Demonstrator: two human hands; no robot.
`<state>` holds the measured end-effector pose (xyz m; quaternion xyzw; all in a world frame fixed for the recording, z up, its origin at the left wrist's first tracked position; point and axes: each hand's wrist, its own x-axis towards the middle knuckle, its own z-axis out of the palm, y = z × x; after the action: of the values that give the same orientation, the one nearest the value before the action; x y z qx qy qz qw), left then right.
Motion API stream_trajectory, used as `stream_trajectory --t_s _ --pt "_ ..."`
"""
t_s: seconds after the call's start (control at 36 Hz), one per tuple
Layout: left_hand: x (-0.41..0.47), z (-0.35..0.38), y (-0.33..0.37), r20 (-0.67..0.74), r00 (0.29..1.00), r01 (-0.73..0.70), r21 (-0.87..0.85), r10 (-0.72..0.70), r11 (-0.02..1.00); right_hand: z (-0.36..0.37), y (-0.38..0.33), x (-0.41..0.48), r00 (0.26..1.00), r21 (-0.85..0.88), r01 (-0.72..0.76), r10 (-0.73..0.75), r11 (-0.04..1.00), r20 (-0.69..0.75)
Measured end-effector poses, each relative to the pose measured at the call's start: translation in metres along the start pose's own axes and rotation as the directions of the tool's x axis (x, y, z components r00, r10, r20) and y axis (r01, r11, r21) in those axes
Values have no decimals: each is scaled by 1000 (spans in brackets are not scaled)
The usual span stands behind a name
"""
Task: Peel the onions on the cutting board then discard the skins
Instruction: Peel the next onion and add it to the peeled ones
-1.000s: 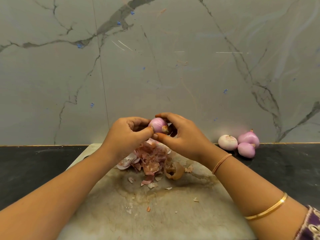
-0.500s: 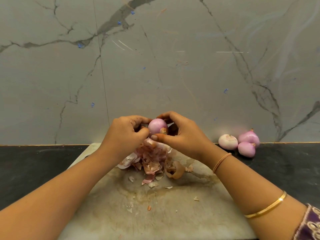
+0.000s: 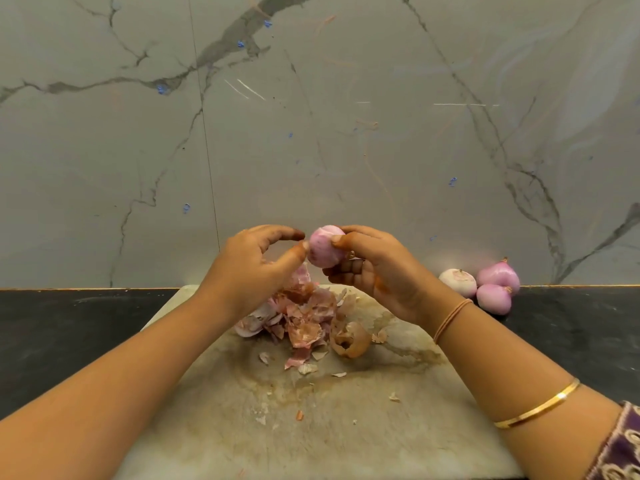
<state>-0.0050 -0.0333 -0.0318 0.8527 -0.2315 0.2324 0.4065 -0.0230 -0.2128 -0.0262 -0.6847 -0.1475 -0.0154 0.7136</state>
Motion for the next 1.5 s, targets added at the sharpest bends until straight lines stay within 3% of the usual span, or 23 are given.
stream_trajectory --t_s 0.14,0.28,0.5,0.61,0.78,0.94,1.06,1.28,1.5 --pt "-5 0 5 -15 986 -166 95 168 982 2 1 1 999 7 -47 47 999 -11" --pt "-4 0 4 -42 990 -130 19 131 991 4 -1 0 998 15 -56 55 998 23" --pt "-4 3 4 -28 997 -77 -162 73 984 7 3 -1 990 -411 133 -144 902 5" --pt "-4 2 5 -52 996 -79 -177 71 981 9 3 -3 980 -456 179 -200 872 2" --pt "-4 2 7 -85 994 -67 -74 61 995 10 0 -6 975 -485 201 -224 851 12" --pt "-4 0 6 -130 978 -150 126 166 981 9 0 -6 972 -484 217 -233 848 29" --pt "-3 -2 3 -171 963 -181 158 208 971 10 -1 -6 967 -488 235 -255 841 27" --pt "-4 2 5 -118 992 -53 -103 41 993 10 0 -7 969 -497 233 -243 836 46" --pt "-3 5 8 -99 995 1 -134 -14 991 11 0 -8 959 -547 269 -272 793 79"
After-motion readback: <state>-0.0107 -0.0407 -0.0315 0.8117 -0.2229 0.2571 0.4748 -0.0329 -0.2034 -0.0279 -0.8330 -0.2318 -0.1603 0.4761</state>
